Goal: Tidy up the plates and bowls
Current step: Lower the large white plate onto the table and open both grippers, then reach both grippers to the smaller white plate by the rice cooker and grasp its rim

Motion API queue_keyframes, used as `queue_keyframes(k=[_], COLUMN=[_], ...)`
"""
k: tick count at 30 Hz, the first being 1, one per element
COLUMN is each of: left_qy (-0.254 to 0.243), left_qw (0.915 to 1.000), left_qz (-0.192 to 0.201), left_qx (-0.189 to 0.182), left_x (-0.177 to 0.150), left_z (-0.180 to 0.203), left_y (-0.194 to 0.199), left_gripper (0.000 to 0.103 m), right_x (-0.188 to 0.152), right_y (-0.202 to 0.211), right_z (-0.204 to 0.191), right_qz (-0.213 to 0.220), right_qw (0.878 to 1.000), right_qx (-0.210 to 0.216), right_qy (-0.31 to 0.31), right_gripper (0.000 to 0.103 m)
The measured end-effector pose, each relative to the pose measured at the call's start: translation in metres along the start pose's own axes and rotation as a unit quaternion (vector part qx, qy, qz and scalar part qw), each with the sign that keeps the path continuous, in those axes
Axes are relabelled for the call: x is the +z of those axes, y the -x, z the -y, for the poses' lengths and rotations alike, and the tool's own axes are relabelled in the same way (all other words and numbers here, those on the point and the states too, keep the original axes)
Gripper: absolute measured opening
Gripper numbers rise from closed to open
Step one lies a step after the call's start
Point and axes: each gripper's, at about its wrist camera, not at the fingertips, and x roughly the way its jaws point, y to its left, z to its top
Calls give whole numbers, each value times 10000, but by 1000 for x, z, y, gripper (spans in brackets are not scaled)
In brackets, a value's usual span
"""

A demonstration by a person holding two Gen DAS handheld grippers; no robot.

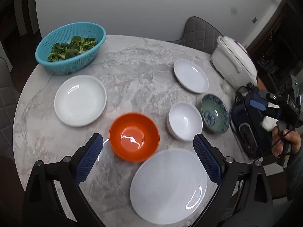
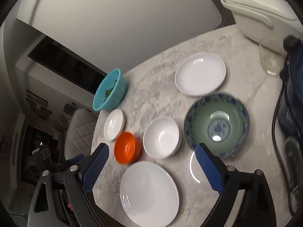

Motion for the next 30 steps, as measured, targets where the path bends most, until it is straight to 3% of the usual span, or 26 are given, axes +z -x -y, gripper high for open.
queue_keyframes(k=[3, 5, 7, 8, 9, 13, 15, 16, 20, 22, 26, 30], left_qy=[-322, -543, -786, -910, -978, -919, -979, -993, -978, -915, -883, -802], left_qw=[9991, 9983, 9960, 9941, 9920, 9881, 9840, 9828, 9789, 9770, 9732, 9729], left_qz=[-22, -181, -419, -591, -786, -1199, -1465, -1535, -1780, -1903, -2110, -2153], left_qx=[260, 146, 53, -40, -97, -302, -280, -253, -213, -286, -219, -272], left_x=[67, 108, 144, 159, 173, 215, 227, 230, 219, 219, 213, 212], left_z=[10, 25, 40, 48, 56, 76, 85, 87, 94, 93, 90, 85], left_y=[-27, -55, -92, -112, -132, -201, -236, -251, -297, -313, -336, -348], left_gripper=[95, 95, 95, 95, 94, 87, 86, 80, 77, 77, 67, 64], right_x=[65, 99, 126, 137, 144, 152, 153, 153, 153, 154, 158, 158], right_y=[-7, -18, -40, -54, -67, -106, -119, -123, -140, -144, -151, -162], right_z=[9, 27, 47, 58, 70, 117, 132, 138, 157, 162, 176, 180], right_qz=[101, 110, -49, -213, -327, -595, -661, -680, -801, -788, -739, -953], right_qw=[9996, 9995, 9983, 9974, 9962, 9885, 9857, 9841, 9785, 9774, 9727, 9706], right_qx=[-269, -79, -320, -390, -442, -743, -913, -986, -1144, -1118, -1096, -1049], right_qy=[-25, -269, -481, -572, -682, -1174, -1256, -1313, -1520, -1612, -1907, -1946], right_gripper=[95, 93, 87, 84, 74, 65, 65, 65, 65, 65, 65, 61])
